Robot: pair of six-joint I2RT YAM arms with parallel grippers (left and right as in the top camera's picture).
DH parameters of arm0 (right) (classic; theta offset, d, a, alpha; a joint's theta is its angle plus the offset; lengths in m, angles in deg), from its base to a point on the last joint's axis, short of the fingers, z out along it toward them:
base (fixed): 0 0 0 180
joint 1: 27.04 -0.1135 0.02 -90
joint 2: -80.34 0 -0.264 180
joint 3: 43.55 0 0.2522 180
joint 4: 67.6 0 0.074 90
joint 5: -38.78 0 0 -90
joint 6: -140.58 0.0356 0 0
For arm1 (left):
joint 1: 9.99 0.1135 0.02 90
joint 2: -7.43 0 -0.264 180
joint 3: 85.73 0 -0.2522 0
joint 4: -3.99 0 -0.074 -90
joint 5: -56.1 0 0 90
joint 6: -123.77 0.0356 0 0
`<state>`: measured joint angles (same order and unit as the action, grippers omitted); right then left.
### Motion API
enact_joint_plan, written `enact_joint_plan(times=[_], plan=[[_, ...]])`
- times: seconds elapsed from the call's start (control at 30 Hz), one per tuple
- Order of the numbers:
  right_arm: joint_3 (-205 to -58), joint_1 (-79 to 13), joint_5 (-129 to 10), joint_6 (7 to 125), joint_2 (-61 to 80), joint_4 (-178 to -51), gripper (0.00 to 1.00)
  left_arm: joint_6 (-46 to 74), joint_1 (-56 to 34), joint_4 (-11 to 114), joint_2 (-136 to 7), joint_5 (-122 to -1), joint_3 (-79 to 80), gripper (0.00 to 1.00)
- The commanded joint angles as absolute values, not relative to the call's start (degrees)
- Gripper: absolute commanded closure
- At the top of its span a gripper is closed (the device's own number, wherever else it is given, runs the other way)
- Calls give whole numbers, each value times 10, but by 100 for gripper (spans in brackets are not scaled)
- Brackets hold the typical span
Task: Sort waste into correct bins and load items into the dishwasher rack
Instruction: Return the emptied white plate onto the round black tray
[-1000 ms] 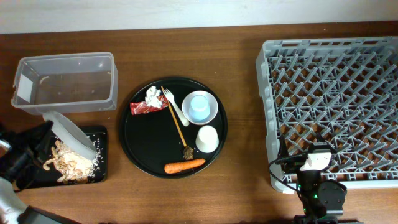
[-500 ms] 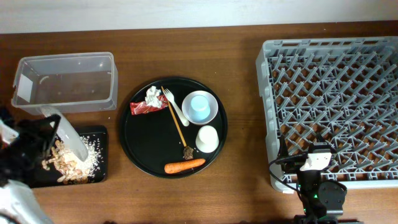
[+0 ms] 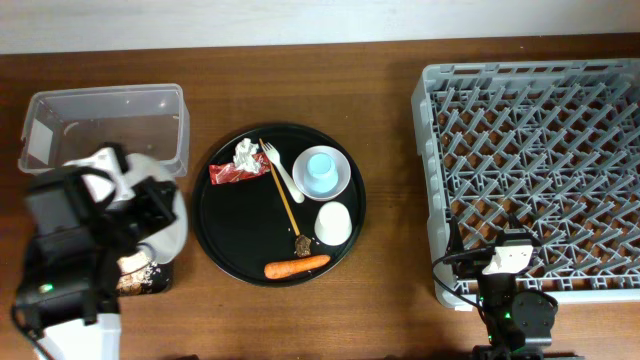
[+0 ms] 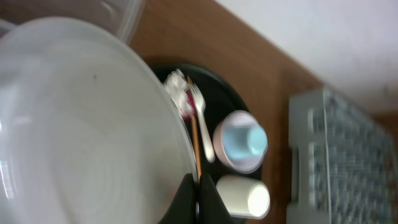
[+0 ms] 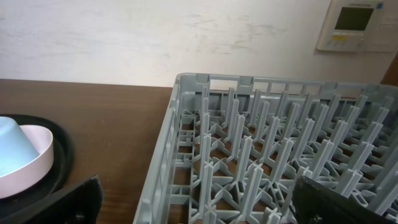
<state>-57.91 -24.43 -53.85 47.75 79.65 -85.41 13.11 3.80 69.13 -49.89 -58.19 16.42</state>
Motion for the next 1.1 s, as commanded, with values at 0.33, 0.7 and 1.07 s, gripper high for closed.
enact_joint_plan(times=[0.33, 0.7, 1.07], plan=[[-576, -240, -535, 478, 800, -857, 1, 22, -350, 639, -690, -255, 153, 99], [-576, -240, -535, 478, 800, -857, 1, 23, -384, 568, -834, -230, 153, 99], [-576, -240, -535, 478, 800, -857, 1, 56, -384, 514, -858, -218, 153, 87]])
